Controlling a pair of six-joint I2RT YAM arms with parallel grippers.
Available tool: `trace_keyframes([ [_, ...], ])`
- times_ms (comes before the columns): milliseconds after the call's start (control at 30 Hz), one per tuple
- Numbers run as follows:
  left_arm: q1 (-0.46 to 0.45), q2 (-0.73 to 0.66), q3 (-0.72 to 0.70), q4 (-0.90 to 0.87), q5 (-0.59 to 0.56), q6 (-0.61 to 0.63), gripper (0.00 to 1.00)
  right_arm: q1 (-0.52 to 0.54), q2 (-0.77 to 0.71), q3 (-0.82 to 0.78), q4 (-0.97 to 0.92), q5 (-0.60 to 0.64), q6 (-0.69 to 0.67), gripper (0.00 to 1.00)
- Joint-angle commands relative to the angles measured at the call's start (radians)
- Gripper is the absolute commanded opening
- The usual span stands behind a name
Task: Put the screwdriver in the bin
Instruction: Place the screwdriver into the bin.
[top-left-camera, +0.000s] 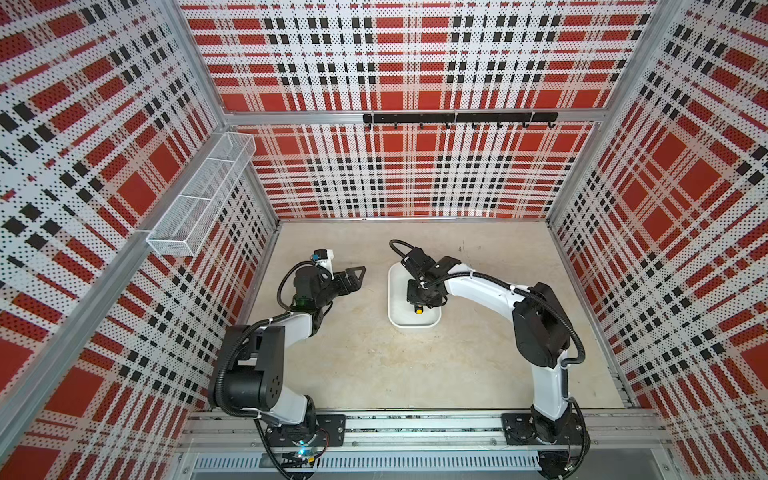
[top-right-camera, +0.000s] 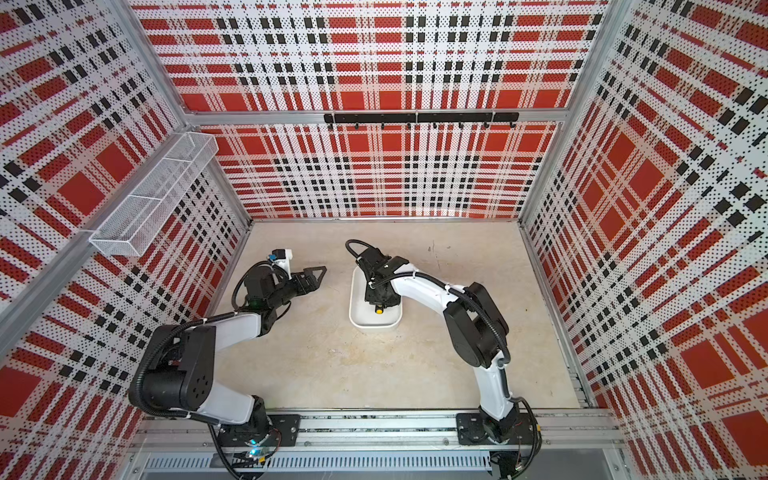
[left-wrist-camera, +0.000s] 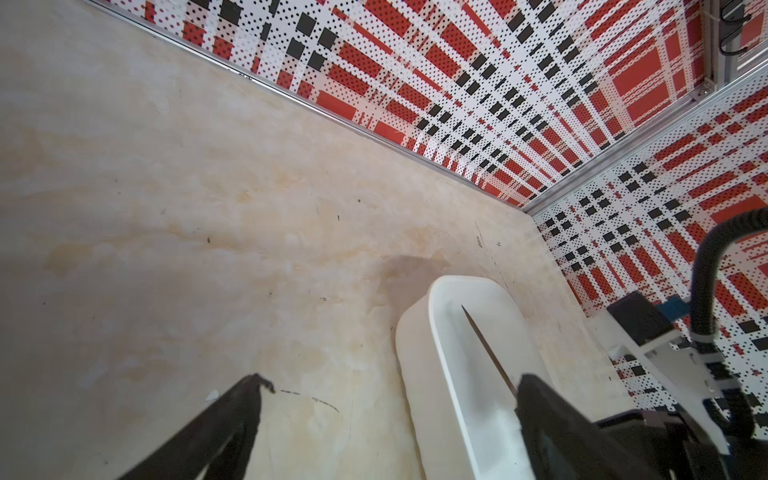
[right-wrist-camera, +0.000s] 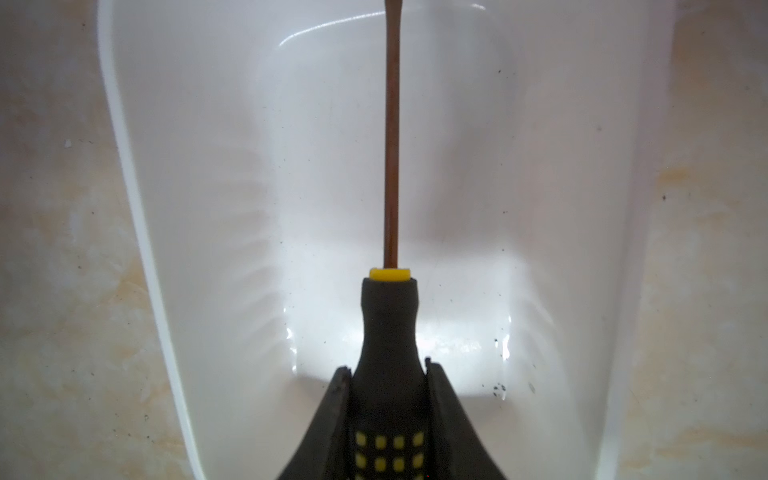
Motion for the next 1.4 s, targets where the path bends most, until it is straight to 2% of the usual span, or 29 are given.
trace_keyframes([
  [0,0.004,0.004,0.014,0.01,0.018,0.0,0.98,0.008,0.033,0.012,0.013,0.022,0.007,0.0],
  [367,0.002,0.005,0.004,0.011,0.017,-0.005,0.98,0.008,0.097,0.02,0.046,0.038,0.013,0.0],
  [700,-0.002,0.004,-0.021,0.011,0.014,-0.007,0.98,0.008,0.149,0.033,0.05,0.032,0.012,0.09],
  [1233,-0.003,-0.013,-0.039,0.01,0.007,-0.008,0.98,0.009,0.135,0.021,0.045,0.076,-0.029,0.47],
  [1367,0.0,-0.016,-0.028,0.005,0.007,-0.006,0.98,0.009,0.075,-0.023,0.11,0.075,-0.086,0.49],
])
